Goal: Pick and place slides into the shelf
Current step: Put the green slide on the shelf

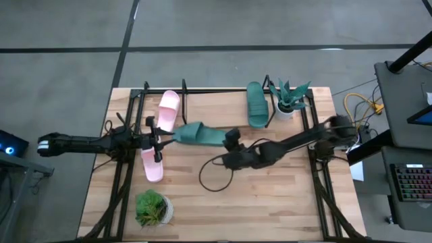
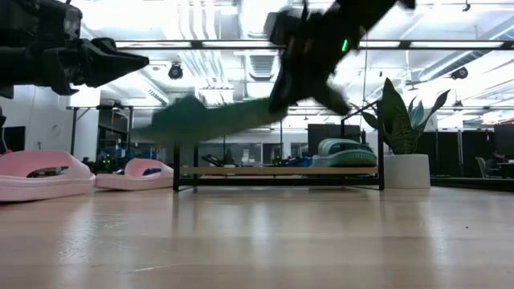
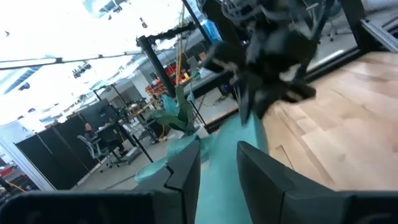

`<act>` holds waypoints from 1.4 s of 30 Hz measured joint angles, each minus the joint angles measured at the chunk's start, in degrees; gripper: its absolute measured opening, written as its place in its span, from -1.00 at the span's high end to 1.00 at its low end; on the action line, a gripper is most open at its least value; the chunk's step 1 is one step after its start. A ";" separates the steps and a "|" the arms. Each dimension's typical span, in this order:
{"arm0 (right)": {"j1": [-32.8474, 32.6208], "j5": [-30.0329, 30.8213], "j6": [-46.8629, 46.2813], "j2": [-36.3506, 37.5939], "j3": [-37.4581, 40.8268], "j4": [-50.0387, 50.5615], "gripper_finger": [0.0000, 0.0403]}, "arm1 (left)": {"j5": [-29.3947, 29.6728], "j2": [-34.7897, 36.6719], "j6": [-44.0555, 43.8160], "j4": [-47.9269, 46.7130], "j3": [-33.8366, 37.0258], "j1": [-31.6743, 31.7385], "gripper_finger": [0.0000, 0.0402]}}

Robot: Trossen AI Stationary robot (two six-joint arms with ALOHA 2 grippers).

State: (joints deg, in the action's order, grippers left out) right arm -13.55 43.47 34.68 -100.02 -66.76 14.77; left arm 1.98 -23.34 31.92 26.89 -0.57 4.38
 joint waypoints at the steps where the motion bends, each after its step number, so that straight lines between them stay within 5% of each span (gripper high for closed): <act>1: -0.34 -0.09 -1.34 2.18 0.00 1.00 0.81 | 0.00 0.03 0.00 0.08 -0.02 0.00 0.55; 10: -1.17 -7.47 -11.61 17.59 1.15 11.92 0.81 | -0.25 0.25 0.30 2.09 -0.05 0.00 0.55; 22: -1.20 -14.63 -12.18 21.23 4.31 13.20 0.83 | -6.70 -0.21 4.98 3.13 -0.03 -0.03 0.53; 34: -1.19 -19.46 -12.03 21.46 3.65 12.88 0.80 | -6.84 -3.23 8.55 6.11 -0.01 0.00 -0.07; 42: -1.19 -19.99 -10.19 21.28 2.49 11.20 0.84 | -6.81 -5.95 9.01 8.74 0.00 0.00 -0.13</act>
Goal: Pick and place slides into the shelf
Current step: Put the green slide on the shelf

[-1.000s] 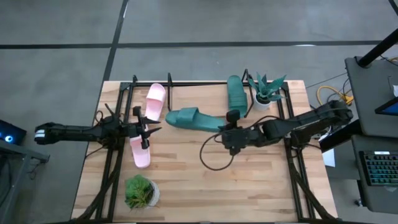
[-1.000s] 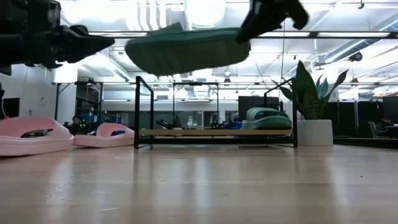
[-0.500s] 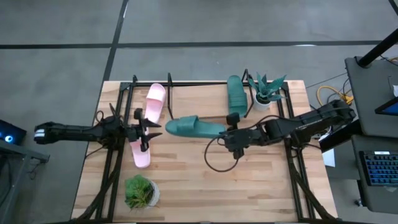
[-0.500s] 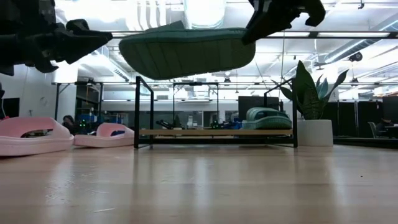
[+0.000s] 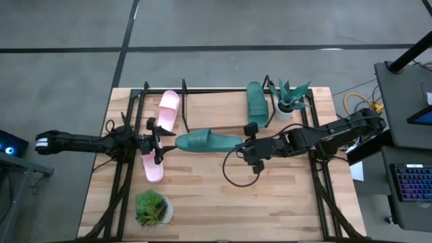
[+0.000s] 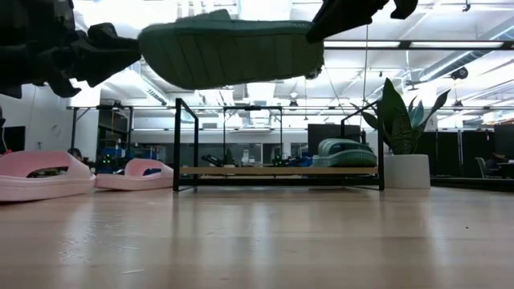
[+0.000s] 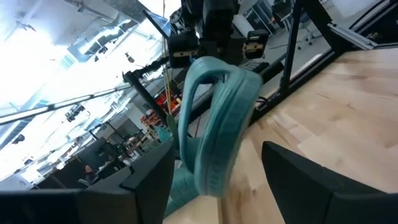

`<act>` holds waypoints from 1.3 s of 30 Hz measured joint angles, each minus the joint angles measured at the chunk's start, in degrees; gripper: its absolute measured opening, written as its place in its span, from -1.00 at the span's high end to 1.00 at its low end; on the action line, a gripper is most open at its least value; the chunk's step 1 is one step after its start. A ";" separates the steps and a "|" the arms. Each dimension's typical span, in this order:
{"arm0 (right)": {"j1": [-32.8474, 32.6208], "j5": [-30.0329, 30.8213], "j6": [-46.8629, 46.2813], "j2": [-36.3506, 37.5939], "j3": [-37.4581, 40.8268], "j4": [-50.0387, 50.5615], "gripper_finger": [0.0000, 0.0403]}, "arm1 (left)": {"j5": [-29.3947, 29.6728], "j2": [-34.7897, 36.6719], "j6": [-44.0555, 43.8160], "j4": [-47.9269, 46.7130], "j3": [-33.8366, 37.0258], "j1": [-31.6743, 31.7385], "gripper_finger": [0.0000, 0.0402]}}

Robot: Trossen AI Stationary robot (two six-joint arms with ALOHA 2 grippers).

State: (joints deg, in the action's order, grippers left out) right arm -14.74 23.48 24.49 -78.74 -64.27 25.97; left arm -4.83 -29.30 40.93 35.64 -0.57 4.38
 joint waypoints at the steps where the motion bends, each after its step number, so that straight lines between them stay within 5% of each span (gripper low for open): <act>1: 0.02 -0.54 0.00 0.00 0.00 -0.01 0.84 | -0.01 -0.39 0.01 1.09 -0.01 -0.02 -0.13; 24: 0.90 -1.98 2.69 -0.17 0.11 -3.85 0.84 | -5.49 -18.44 2.02 16.76 -4.57 0.00 -0.07; 30: 0.90 -2.01 2.51 -0.17 0.13 -3.11 0.85 | -5.43 -22.41 3.51 20.00 -6.04 0.00 0.25; 37: 0.90 -1.82 1.30 -0.16 0.15 -2.11 0.85 | -6.20 -25.03 7.44 20.72 -6.70 -0.07 0.88; 39: 0.90 -1.55 0.11 -0.15 0.15 -1.87 0.83 | -6.21 -25.72 9.18 20.77 -6.70 -0.07 0.92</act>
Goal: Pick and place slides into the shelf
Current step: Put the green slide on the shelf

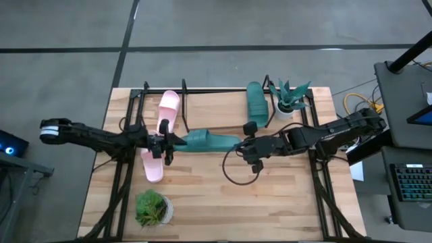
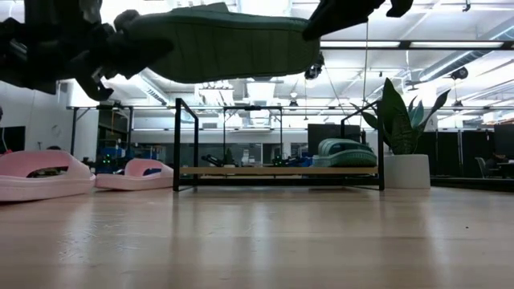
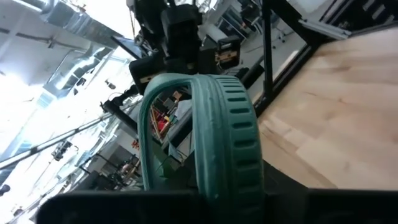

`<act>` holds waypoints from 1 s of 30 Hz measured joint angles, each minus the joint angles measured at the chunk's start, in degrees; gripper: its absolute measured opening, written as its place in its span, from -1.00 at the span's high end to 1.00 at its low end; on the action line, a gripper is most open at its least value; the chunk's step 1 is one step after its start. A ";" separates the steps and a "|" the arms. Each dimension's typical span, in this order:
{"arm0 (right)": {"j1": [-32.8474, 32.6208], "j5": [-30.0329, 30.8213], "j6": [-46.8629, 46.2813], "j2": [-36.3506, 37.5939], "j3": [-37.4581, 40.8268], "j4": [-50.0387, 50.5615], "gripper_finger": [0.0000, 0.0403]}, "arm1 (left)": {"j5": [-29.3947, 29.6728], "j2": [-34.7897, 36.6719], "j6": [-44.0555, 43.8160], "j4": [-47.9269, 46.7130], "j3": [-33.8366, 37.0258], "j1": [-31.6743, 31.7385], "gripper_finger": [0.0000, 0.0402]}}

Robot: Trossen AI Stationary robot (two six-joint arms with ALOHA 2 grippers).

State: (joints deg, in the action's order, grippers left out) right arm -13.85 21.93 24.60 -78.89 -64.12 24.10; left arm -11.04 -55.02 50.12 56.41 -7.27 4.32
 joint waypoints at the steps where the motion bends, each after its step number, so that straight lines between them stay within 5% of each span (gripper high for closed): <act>1: 0.00 0.71 -0.73 0.00 0.00 0.00 0.79 | 0.08 -0.22 0.26 0.13 0.00 0.00 0.92; 6: -0.01 7.66 -4.62 0.21 -0.20 -0.18 0.40 | 1.42 -0.37 1.31 0.45 -0.02 0.02 0.92; 13: -0.02 9.01 -9.59 1.28 -0.31 4.64 -0.01 | 10.52 0.36 1.49 0.29 0.66 0.04 0.92; 20: 0.00 11.24 -9.39 1.47 -0.31 5.07 -0.06 | 24.59 -0.65 1.46 0.52 0.45 0.09 0.92; 30: -0.02 14.85 15.41 -3.92 -0.31 -4.39 -0.08 | 24.20 -7.04 1.30 0.17 -3.41 0.04 0.92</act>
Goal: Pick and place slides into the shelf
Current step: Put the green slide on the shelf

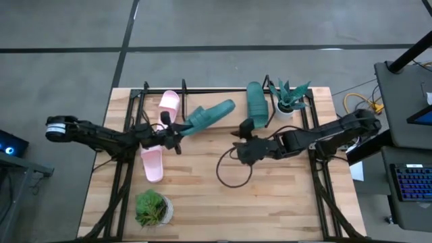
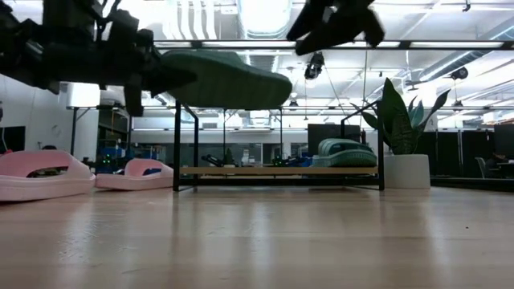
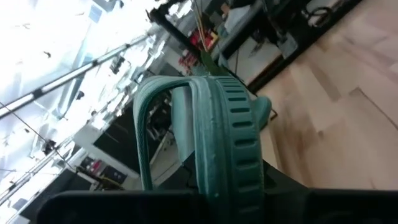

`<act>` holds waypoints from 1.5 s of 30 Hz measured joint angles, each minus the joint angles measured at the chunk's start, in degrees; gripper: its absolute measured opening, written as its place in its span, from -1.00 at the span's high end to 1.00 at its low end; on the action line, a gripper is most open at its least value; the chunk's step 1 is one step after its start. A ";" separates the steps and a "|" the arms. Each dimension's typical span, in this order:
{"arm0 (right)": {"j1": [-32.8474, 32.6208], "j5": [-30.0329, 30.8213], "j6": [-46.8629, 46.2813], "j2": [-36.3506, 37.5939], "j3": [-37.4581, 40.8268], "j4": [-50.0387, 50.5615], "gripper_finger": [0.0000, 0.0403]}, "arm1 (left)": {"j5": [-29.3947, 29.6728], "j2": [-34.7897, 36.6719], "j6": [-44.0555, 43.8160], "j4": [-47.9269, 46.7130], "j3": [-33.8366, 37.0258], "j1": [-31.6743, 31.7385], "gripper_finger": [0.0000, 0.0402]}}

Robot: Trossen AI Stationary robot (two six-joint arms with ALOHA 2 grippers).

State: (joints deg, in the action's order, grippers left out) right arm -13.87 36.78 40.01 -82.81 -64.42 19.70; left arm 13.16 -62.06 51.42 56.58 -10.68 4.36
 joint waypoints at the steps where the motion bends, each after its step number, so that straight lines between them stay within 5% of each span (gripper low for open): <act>1: 0.00 2.07 2.17 -0.69 0.00 -0.66 -0.08 | -0.06 -0.84 -0.02 0.11 -0.63 -0.04 0.92; 11: 2.51 10.21 5.85 -3.62 0.04 -2.13 -0.08 | -2.57 -6.70 -0.03 0.42 -5.38 -1.31 0.92; 29: 4.82 10.35 5.01 -3.27 0.02 -1.48 0.03 | -4.35 -9.77 0.14 0.43 -8.95 -4.80 0.88; 36: 4.74 9.75 5.04 -3.27 0.04 0.50 0.75 | -7.77 -9.71 -1.11 0.76 -8.79 -4.87 0.60; 45: 4.79 14.59 -0.88 -3.10 0.19 10.09 0.75 | -8.56 -8.54 -8.84 -1.83 -8.37 -5.30 -0.01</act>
State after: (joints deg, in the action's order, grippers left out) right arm -9.08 51.37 39.12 -85.91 -64.23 29.79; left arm 4.60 -70.60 42.58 54.74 -19.05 -0.94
